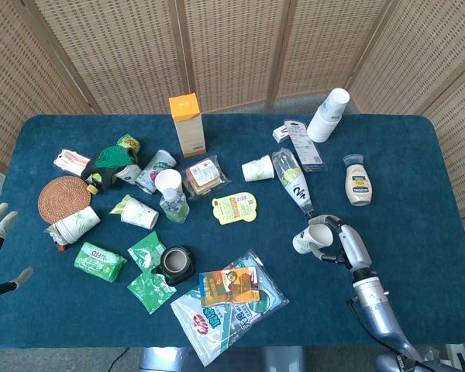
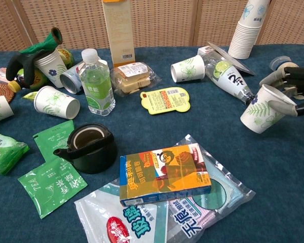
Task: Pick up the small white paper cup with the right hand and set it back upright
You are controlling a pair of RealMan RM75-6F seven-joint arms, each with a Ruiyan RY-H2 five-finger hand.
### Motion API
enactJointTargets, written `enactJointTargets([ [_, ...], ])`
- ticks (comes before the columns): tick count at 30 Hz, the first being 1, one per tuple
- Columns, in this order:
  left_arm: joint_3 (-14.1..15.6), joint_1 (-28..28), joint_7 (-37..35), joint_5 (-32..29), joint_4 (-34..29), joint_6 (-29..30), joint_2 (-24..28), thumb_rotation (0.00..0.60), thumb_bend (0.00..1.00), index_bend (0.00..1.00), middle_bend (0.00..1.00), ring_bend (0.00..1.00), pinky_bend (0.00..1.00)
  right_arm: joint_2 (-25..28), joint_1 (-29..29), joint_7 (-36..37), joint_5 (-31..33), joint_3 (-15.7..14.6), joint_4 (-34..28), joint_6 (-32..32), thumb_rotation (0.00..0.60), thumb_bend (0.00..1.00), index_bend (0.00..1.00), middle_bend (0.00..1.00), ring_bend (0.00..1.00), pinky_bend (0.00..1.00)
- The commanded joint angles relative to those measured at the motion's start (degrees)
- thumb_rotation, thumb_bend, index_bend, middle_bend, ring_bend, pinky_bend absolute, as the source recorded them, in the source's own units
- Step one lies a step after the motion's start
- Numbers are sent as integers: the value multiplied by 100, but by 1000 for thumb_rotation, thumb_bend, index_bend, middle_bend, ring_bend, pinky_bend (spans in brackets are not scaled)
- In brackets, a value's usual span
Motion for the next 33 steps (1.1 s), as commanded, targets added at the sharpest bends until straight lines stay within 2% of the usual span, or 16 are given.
enactJointTargets([
  [1,-5,-1,-18,-12,1,-4,7,600,246,0,0,0,0,-148,-38,232,141,45,146,-103,600,393,355,371,222,276],
  [10,4,-23,5,-19,0,-57,-5,600,247,0,0,0,0,-288,-89,1159,472,229,212,-449,600,395,359,370,221,275],
  [14,4,-21,12,-17,-5,-52,-4,600,246,0,0,0,0,-311,-89,1297,515,252,310,-560,600,394,360,370,222,276],
  [18,0,-21,18,-24,-3,-48,-10,600,247,0,0,0,0,-388,-132,1158,420,154,600,-517,600,374,352,353,204,275],
  [21,1,-28,36,-30,1,-65,-21,600,247,0,0,0,0,-399,-161,1084,291,91,706,-424,600,362,294,234,118,259],
  [23,4,-33,50,-31,3,-78,-28,600,246,0,0,0,0,-352,-166,1065,172,55,727,-353,600,372,231,90,26,190],
  [25,9,-36,69,-23,4,-83,-37,600,246,0,0,0,0,-307,-172,931,23,6,789,-232,600,388,201,23,0,111],
  [28,9,-31,74,-11,-5,-67,-41,600,246,0,0,0,0,-295,-180,632,-88,-14,915,-68,600,404,181,0,0,8],
  [33,16,-25,71,0,-8,-57,-39,600,246,0,0,0,0,-233,-192,88,-301,-122,1070,138,600,440,163,0,0,0],
])
